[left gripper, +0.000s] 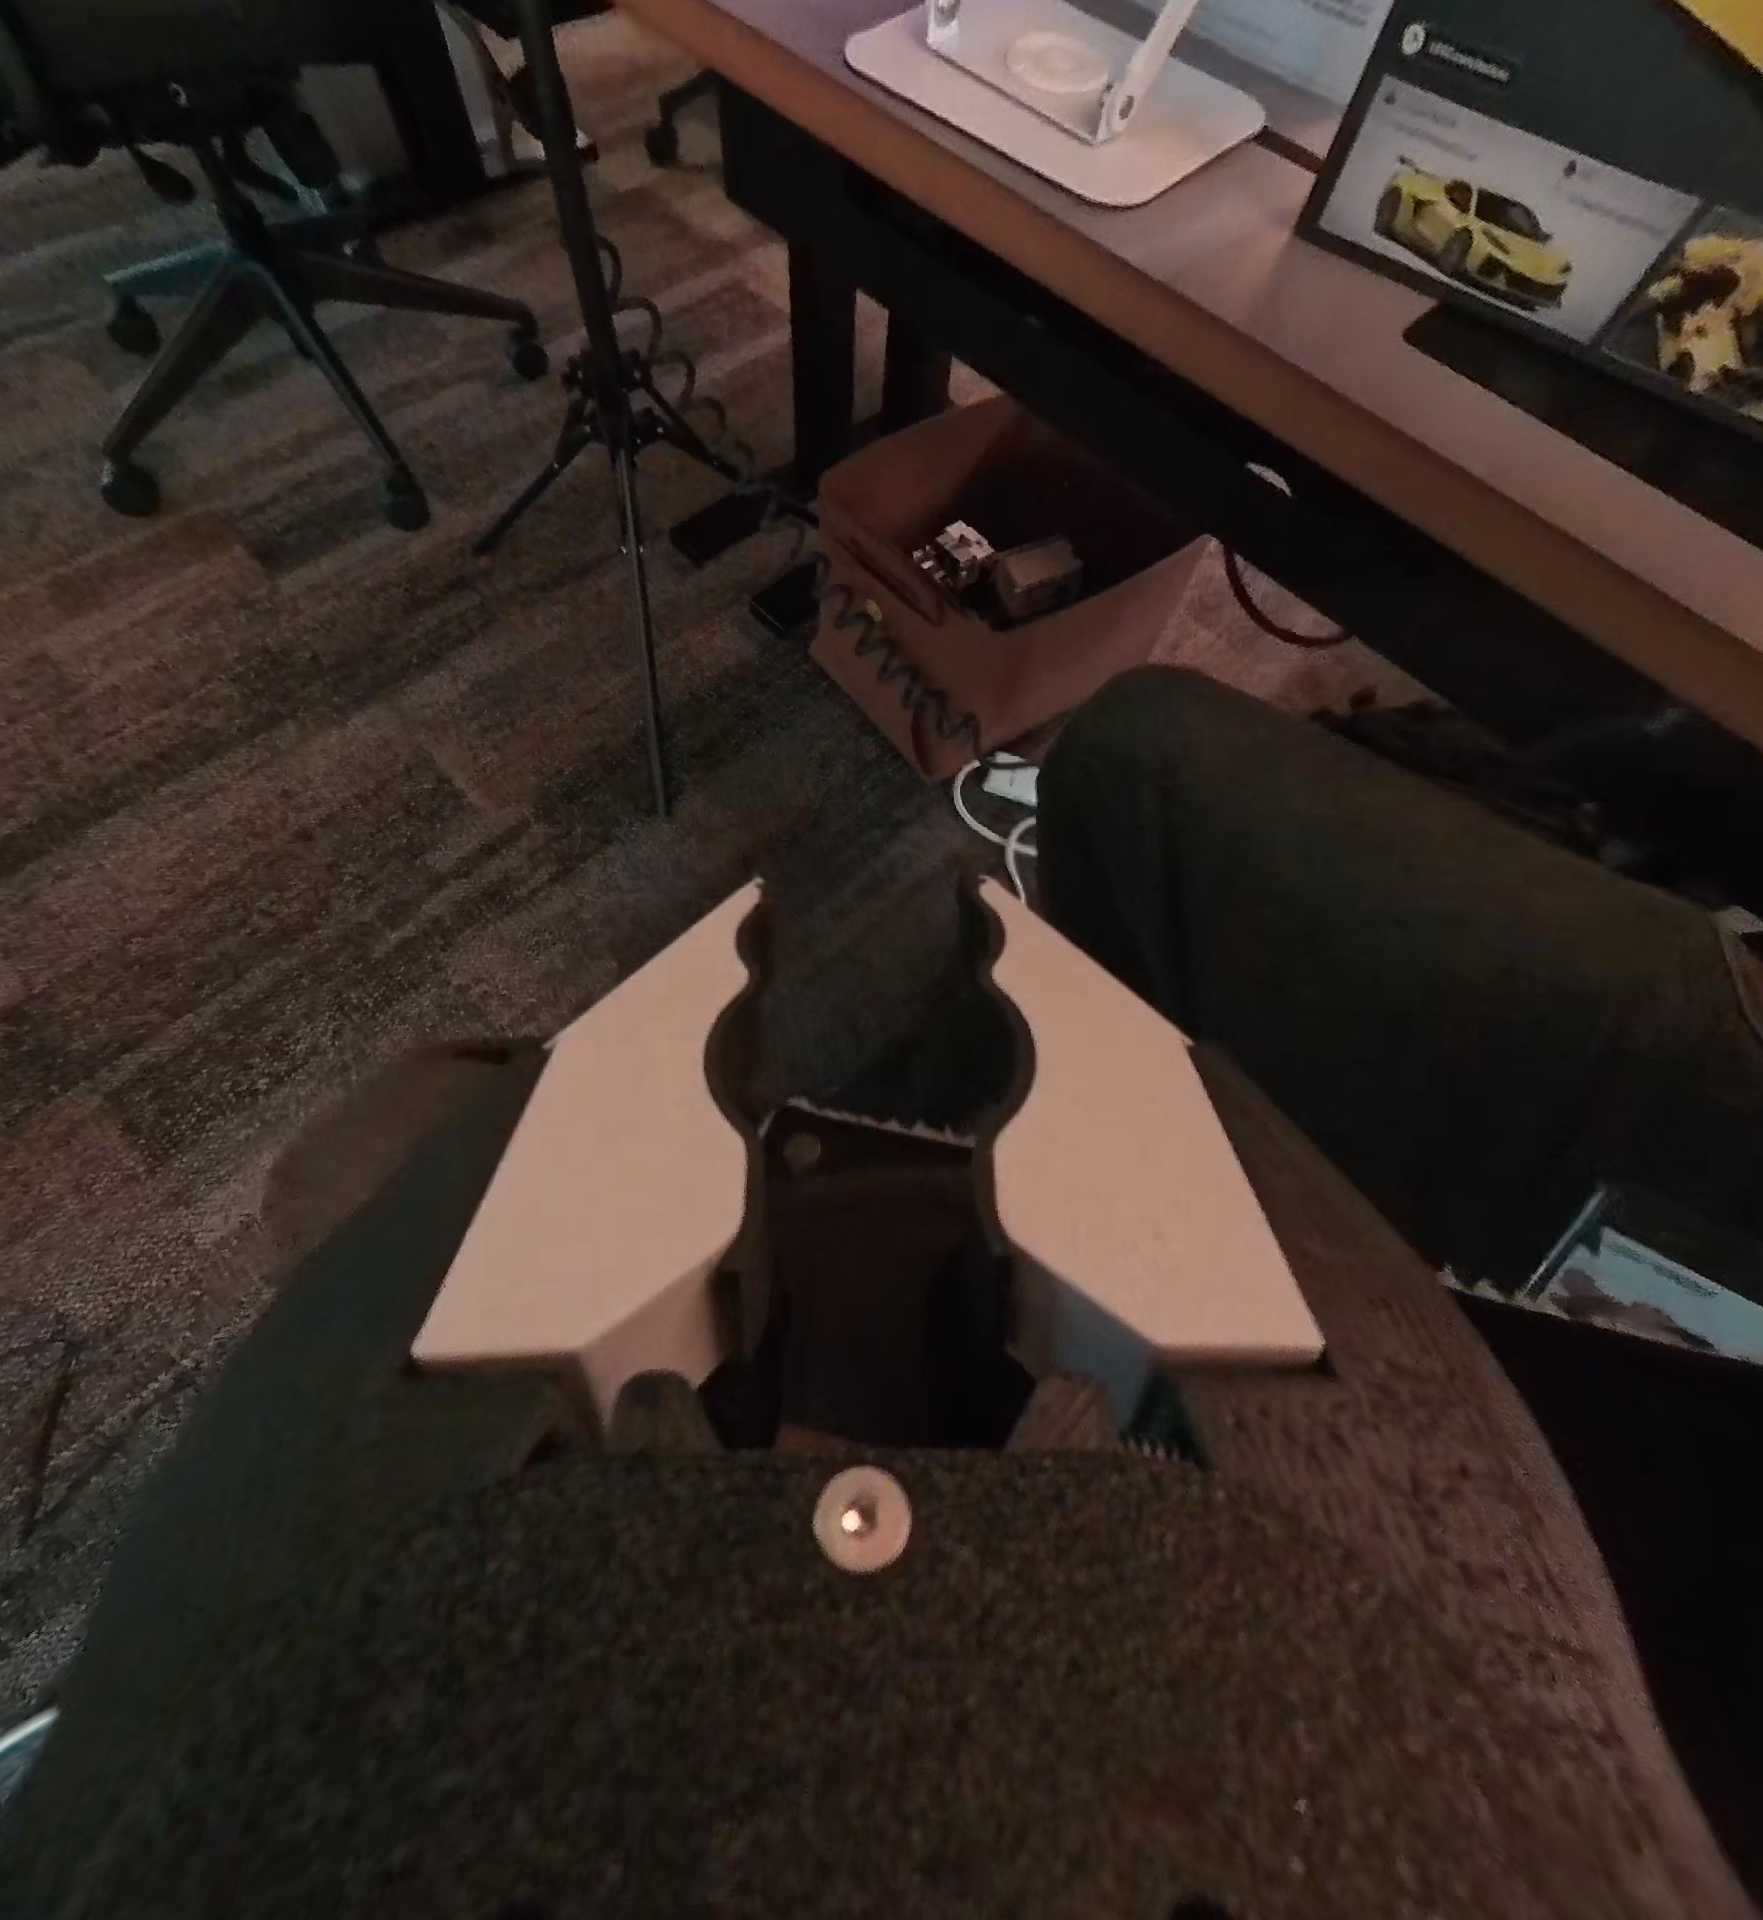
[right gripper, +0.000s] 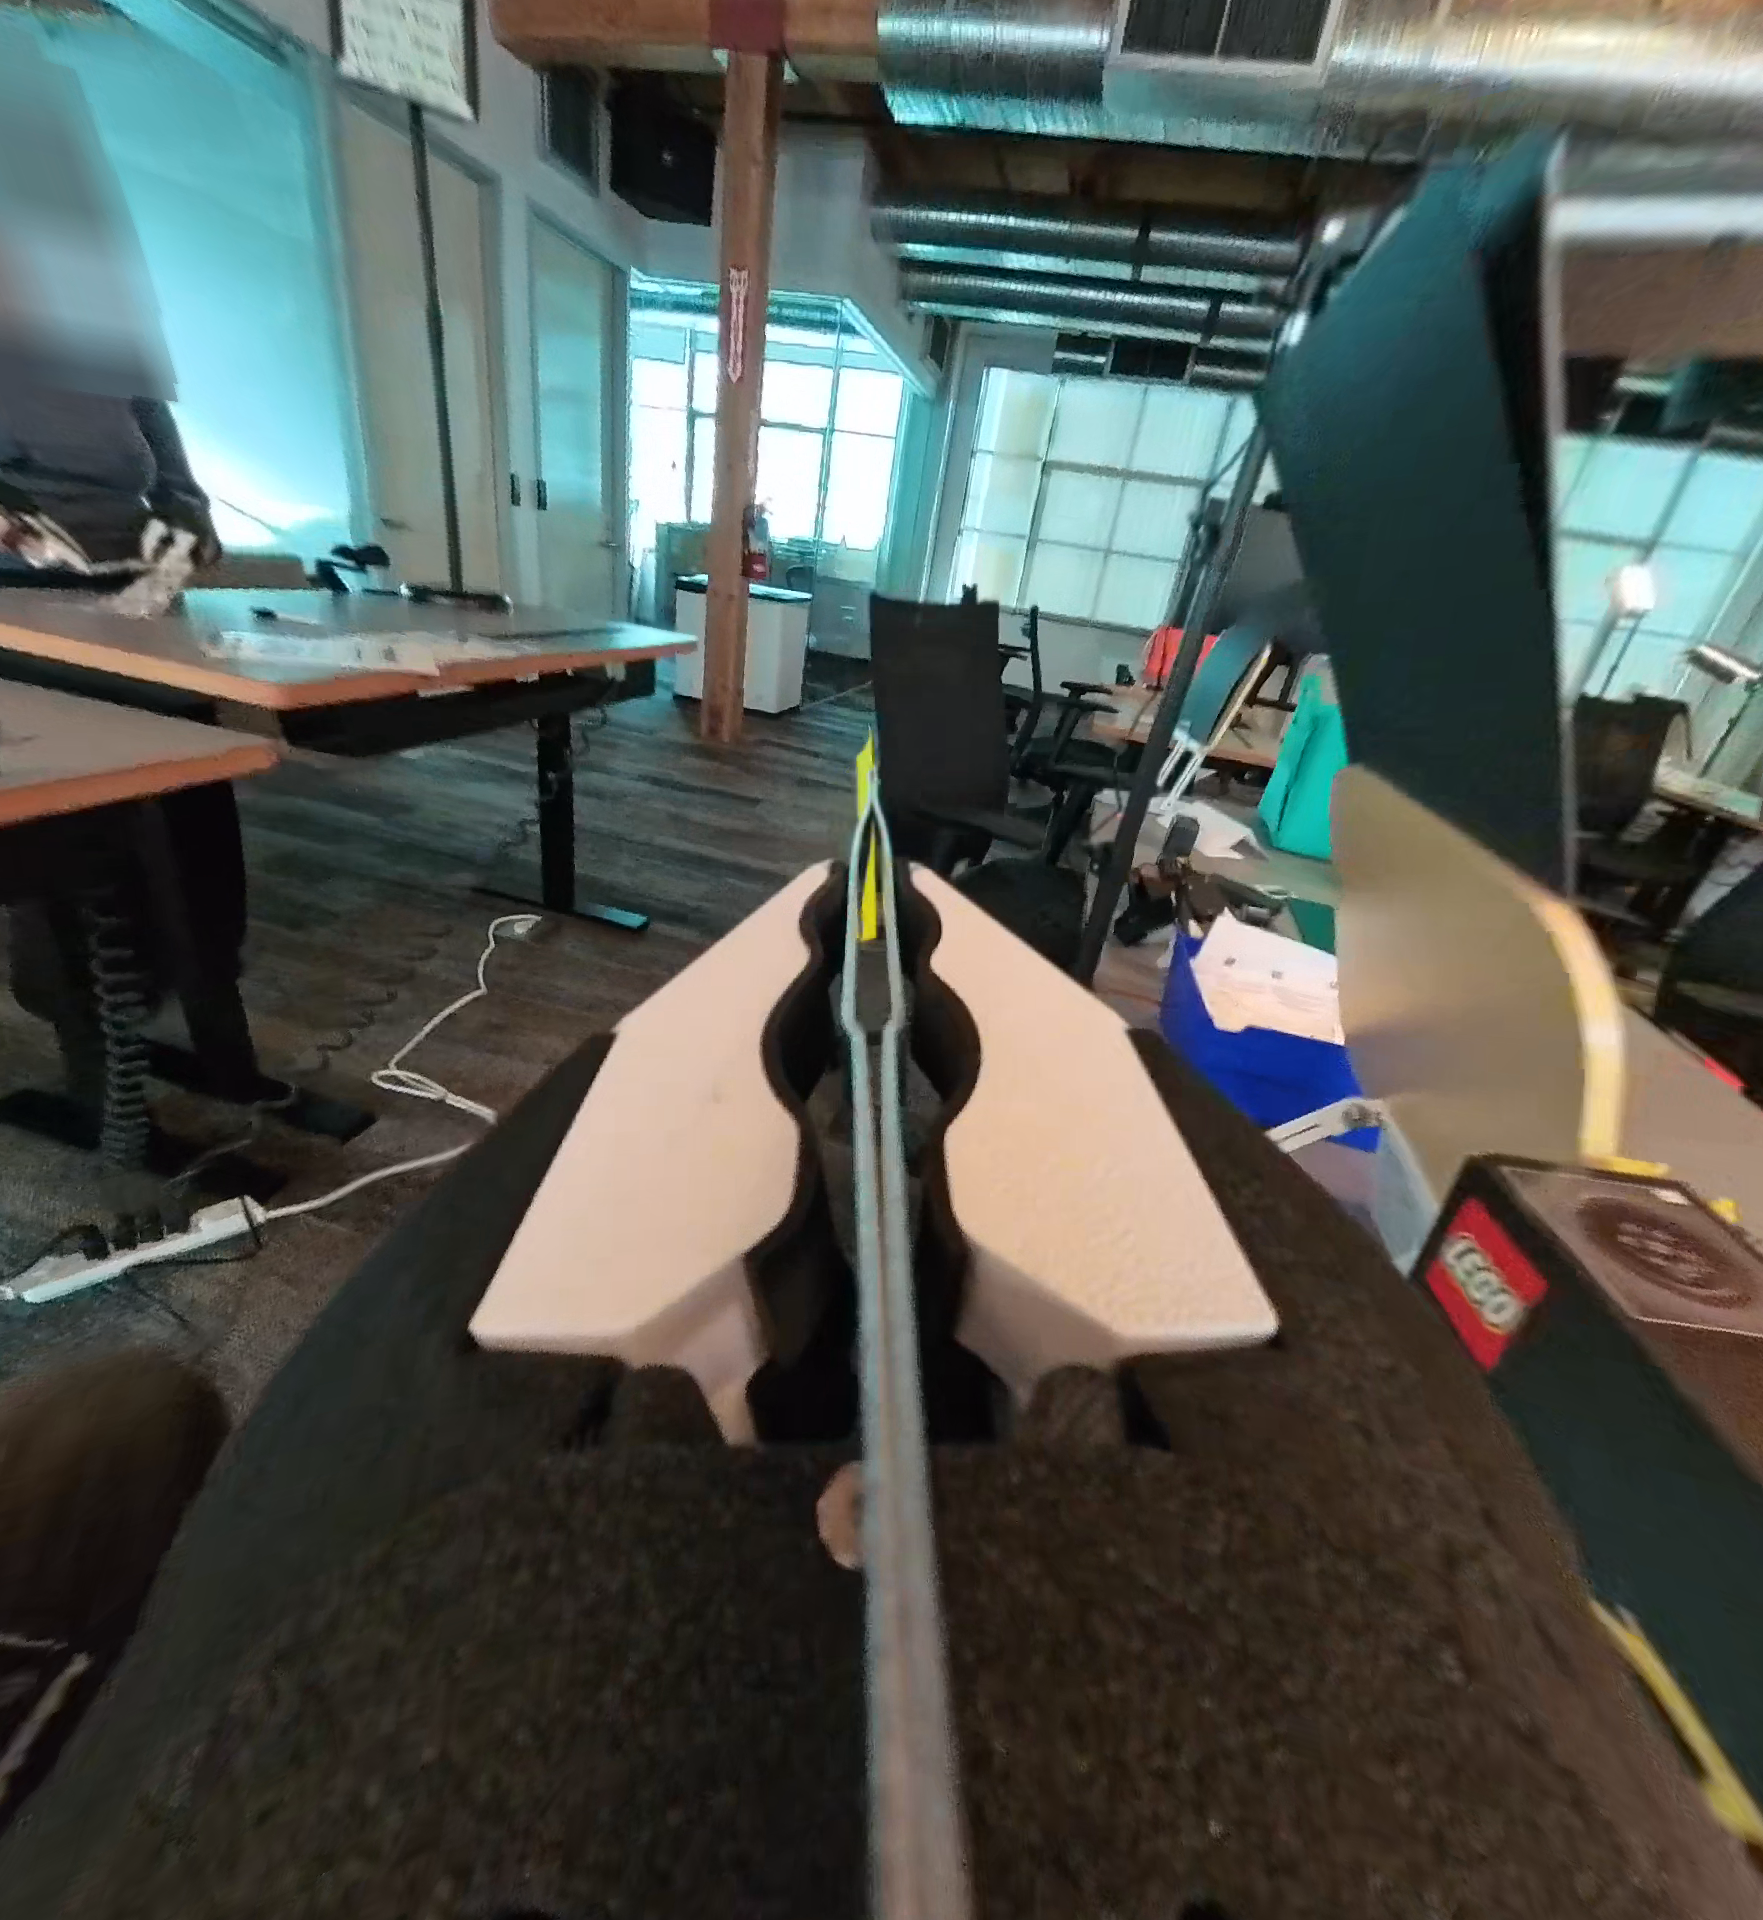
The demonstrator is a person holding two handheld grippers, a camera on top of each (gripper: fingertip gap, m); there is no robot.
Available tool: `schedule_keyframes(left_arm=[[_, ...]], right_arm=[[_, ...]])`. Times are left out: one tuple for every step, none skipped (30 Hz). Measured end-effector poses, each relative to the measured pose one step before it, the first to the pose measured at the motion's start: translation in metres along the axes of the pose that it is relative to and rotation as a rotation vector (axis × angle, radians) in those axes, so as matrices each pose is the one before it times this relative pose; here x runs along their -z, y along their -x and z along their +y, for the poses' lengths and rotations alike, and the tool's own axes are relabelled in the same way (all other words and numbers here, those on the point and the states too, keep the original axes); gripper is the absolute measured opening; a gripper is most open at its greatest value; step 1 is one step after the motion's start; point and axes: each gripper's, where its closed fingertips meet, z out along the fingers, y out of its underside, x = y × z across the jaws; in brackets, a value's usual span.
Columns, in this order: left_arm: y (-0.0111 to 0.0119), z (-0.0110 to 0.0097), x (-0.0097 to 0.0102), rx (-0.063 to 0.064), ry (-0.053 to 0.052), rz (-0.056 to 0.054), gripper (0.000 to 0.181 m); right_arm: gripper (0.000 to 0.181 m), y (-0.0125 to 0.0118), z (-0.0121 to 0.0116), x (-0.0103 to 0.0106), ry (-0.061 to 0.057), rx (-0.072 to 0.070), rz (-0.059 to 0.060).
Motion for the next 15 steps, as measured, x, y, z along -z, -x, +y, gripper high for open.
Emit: schedule_keyframes(left_arm=[[-0.00387, 0.00327, 0.00480, -0.0033, 0.0049, 0.0106, 0.035], [-0.00242, 0.00052, 0.00503, -0.0077, -0.0073, 0.0019, 0.035], [-0.00100, -0.00015, 0.00453, -0.0048, -0.0108, -0.0031, 0.035], [-0.00100, 0.00079, 0.00367, -0.0016, -0.0062, 0.0010, 0.035], [-0.00144, 0.00253, 0.00310, 0.0050, 0.0018, 0.0059, 0.035], [-0.00219, 0.00280, 0.00336, 0.0160, 0.0011, 0.0107, 0.035], [-0.00350, 0.00221, 0.00418, 0.0180, -0.0030, 0.0179, 0.035], [-0.00347, 0.00208, 0.00465, 0.0134, -0.0048, 0.0142, 0.035], [-0.00315, 0.00204, 0.00475, 0.0045, -0.0052, 0.0081, 0.035], [-0.00343, 0.00230, 0.00441, -0.0054, -0.0034, 0.0060, 0.035], [-0.00355, 0.00295, 0.00420, -0.0073, -0.0006, 0.0047, 0.035], [-0.00391, 0.00245, 0.00392, -0.0021, -0.0010, 0.0061, 0.035], [-0.00542, 0.00145, 0.00382, 0.0027, -0.0035, 0.0129, 0.035], [-0.00646, 0.00097, 0.00348, 0.0009, -0.0063, 0.0166, 0.035], [-0.00638, 0.00159, 0.00298, -0.0059, -0.0033, 0.0139, 0.035]], right_arm=[[0.007, 0.00601, -0.01735, 0.01555, -0.0055, -0.0009, 0.0007], [0.007, 0.00668, -0.01493, 0.01605, 0.0020, 0.0185, -0.0009], [0.008, 0.00518, -0.01299, 0.01673, 0.0096, 0.0220, 0.0063], [0.007, 0.00385, -0.01191, 0.01738, 0.0117, 0.0164, 0.0078], [0.007, 0.00275, -0.01149, 0.01842, 0.0125, 0.0096, 0.0065], [0.007, 0.00123, -0.01157, 0.02002, 0.0087, 0.0017, 0.0119], [0.008, 0.00016, -0.01162, 0.02141, 0.0036, -0.0009, 0.0185], [0.008, -0.00065, -0.01074, 0.02208, 0.0052, 0.0033, 0.0225], [0.007, -0.00127, -0.00928, 0.02256, 0.0091, 0.0062, 0.0283], [0.008, -0.00204, -0.00819, 0.02305, 0.0092, 0.0117, 0.0363], [0.008, -0.00286, -0.00731, 0.02329, 0.0091, 0.0131, 0.0409], [0.007, -0.00352, -0.00653, 0.02361, 0.0100, 0.0100, 0.0439], [0.007, -0.00441, -0.00582, 0.02361, 0.0092, 0.0124, 0.0474], [0.007, -0.00555, -0.00532, 0.02372, 0.0092, 0.0142, 0.0489], [0.007, -0.00656, -0.00549, 0.02380, 0.0054, 0.0173, 0.0490]])
